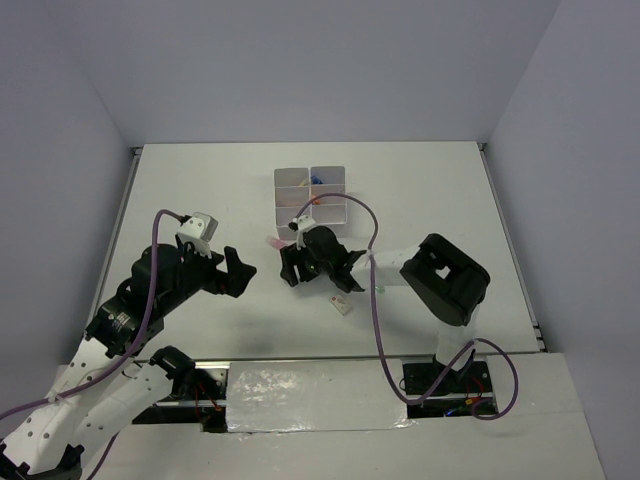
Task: Sort the stationery into containers
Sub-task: Move the pen to the center of the board, then pick up the pen from the center of the board.
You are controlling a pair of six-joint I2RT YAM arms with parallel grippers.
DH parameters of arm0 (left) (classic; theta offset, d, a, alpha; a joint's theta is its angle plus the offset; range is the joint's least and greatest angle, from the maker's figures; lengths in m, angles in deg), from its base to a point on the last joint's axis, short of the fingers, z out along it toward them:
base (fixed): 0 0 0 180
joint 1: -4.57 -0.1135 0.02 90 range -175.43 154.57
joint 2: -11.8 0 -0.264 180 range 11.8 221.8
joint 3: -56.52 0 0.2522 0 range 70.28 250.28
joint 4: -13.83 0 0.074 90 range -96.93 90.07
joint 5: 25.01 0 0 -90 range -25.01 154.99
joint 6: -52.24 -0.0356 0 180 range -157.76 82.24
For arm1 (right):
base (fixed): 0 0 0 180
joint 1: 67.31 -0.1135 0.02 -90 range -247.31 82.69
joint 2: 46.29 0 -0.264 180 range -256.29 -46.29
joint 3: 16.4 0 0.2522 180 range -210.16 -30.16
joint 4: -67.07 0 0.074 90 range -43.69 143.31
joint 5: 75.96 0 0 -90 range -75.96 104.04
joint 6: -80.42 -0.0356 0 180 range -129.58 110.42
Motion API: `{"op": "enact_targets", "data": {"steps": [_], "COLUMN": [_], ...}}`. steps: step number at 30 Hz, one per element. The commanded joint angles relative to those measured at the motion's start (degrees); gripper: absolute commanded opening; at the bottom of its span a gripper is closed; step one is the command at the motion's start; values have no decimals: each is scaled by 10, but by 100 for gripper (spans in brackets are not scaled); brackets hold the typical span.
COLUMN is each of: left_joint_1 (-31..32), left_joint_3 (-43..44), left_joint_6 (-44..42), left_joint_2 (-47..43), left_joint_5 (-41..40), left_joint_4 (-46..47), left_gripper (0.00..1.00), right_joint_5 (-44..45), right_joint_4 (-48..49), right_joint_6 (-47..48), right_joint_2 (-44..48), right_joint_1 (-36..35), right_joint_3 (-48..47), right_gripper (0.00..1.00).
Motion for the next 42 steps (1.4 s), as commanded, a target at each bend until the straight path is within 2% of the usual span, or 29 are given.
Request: {"op": "enact_targets", "data": {"steps": [1, 11, 19, 27, 33, 35, 36, 41, 42], "left_joint_1": [-2, -2, -2, -2, -2, -2, -2, -3, -3], "left_joint_3": [-2, -4, -2, -1, -2, -2, -2, -1, -1], "left_joint_6": [-11, -12, -13, -15, -15, -15, -15, -15, -13], "left_joint_2": [-5, -7, -2, -1, -3, -3, -3, -6, -9], "left_joint_5": [10, 14, 17, 21, 23, 22, 22, 19, 17], "left_joint_4": [22, 23, 23, 24, 24, 24, 24, 24, 23], "left_gripper": [99, 99, 99, 99, 99, 99, 99, 99, 99], "right_joint_5": [62, 109, 64, 44, 71, 75, 81, 91, 94], "right_joint_4": [1, -46, -72, -88, -100, -103, -105, -97, -99], "right_joint_6": [-25, -5, 81, 103, 106, 105, 104, 102, 99], "right_joint_2": [34, 16, -42, -76, -116, -120, -120, -99, -88], "right_joint_1": [4, 2, 4, -2, -26, -31, -34, -59, -65], "right_joint_3": [13, -24, -91, -114, -136, -141, -141, -106, -93], "right_gripper": [72, 72, 69, 64, 63, 55, 44, 21, 2]}}
